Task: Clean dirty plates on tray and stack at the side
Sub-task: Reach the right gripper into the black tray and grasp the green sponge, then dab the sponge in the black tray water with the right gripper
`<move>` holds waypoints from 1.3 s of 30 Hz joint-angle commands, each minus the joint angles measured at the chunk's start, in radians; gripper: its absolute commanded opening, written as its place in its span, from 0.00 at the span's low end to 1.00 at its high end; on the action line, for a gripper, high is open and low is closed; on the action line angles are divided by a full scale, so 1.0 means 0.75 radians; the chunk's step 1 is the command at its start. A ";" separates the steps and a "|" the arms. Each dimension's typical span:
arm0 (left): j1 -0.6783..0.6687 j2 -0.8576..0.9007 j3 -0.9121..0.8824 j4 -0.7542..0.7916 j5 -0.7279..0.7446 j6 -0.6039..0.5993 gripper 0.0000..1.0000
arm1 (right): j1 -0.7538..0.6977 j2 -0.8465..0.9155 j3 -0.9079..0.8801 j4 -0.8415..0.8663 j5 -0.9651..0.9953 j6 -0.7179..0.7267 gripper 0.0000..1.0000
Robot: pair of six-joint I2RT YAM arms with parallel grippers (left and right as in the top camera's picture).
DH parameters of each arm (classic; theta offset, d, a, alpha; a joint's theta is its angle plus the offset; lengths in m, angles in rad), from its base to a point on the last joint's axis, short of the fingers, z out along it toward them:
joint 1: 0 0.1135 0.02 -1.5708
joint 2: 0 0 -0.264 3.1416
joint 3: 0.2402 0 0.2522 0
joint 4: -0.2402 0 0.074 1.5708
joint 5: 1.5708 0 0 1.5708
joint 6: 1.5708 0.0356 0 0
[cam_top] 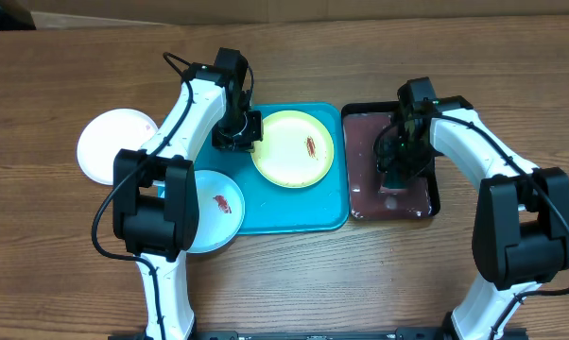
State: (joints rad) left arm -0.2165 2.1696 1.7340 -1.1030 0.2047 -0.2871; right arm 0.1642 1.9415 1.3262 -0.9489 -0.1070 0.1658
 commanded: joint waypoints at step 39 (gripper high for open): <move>-0.010 0.022 -0.104 0.145 -0.148 -0.042 0.23 | 0.007 -0.008 -0.048 0.057 -0.039 -0.013 0.27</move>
State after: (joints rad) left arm -0.2165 2.1700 1.6653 -0.9989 0.1036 -0.3088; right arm 0.1642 1.9415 1.2991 -0.9100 -0.1280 0.1566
